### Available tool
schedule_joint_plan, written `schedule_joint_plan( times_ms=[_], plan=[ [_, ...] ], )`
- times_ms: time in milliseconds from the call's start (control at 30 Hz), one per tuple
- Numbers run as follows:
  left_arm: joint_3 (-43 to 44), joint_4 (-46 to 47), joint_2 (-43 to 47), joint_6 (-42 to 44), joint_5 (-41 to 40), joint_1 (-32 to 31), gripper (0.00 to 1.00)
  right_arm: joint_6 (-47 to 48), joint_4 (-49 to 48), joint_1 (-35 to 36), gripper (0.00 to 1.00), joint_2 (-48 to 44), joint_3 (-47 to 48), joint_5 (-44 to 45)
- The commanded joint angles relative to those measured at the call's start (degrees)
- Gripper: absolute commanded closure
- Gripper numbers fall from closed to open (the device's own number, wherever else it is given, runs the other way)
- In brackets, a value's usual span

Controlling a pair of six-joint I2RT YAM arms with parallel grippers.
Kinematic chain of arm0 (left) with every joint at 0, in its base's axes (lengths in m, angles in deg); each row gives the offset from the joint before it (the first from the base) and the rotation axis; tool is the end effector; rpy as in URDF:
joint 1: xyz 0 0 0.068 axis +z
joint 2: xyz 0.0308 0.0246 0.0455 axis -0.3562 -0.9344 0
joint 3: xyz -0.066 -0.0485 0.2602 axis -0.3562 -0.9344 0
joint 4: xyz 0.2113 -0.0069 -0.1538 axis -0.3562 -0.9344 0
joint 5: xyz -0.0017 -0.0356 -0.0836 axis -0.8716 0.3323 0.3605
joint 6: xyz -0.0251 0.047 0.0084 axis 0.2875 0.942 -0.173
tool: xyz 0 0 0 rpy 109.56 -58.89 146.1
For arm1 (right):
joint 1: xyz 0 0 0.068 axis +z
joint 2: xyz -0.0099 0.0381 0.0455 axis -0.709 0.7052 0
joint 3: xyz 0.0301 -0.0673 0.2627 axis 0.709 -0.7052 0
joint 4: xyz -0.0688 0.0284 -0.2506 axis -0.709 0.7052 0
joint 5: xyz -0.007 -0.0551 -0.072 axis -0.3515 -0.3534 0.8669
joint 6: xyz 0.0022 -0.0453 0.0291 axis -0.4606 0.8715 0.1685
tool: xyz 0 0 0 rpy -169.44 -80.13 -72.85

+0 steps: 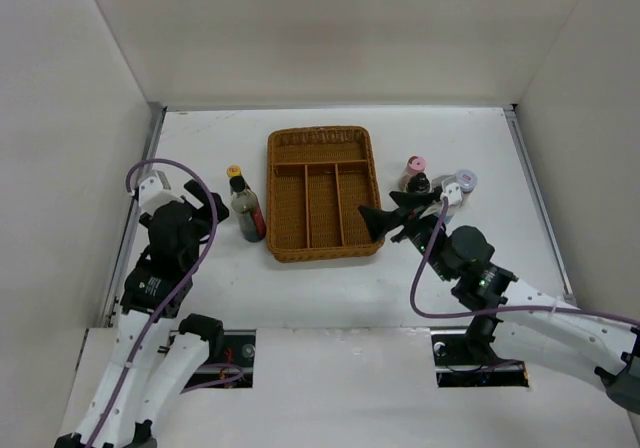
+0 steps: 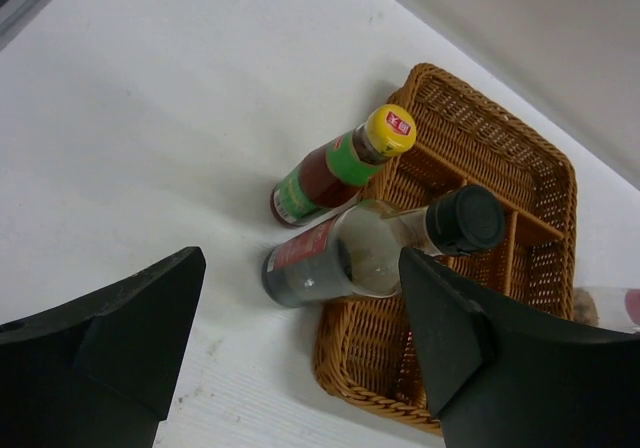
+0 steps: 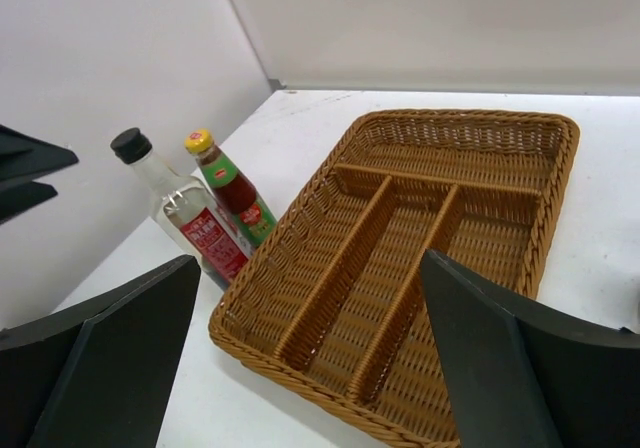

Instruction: Organize the condiment bottles

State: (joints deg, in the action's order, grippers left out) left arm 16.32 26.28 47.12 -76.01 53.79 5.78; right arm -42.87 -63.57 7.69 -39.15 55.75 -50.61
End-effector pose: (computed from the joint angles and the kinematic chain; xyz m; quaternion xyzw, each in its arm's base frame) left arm 0.1246 -0.0177 0.3293 -0.2761 0.7672 -0.0778 0.5738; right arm 0.1256 0.1459 0.3093 -0.0795 0.6520 0.3312 0.6774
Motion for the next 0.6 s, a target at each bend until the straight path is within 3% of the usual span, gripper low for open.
schedule_joint_plan(
  times_ms=[0,67,133,233,300,400,567],
  plan=[
    [3.1,3.1,0.8,2.1,-2.3,-0.9,0.2,0.5,-3.7,-0.7,0.01,-0.5,-0.2,1.5],
    [3.7,4.2,0.6,2.5,-2.2,-1.4,0.19,0.5,-3.6,-0.8,0.05,-1.2,-0.3,1.2],
    [3.8,5.7,0.0,2.9,-1.8,-2.2,0.19,0.6,-3.2,-0.7,0.24,-1.6,-0.3,0.8],
    [4.4,8.5,-1.3,4.0,-1.7,-4.8,0.21,0.9,-2.8,-0.6,0.61,-2.9,-0.4,1.0],
    [5.4,9.7,-2.7,5.3,-2.1,-7.4,0.23,0.9,-1.7,-0.6,0.73,-4.2,-0.3,1.4],
    [6.6,11.1,-3.8,7.6,-4.3,-11.3,0.23,0.6,-0.6,-0.8,0.7,-6.1,-0.2,1.6],
    [7.7,12.5,-6.3,12.3,-10.2,-18.1,0.18,0.9,1.4,-0.6,0.25,-10.8,0.4,4.1]
  ],
)
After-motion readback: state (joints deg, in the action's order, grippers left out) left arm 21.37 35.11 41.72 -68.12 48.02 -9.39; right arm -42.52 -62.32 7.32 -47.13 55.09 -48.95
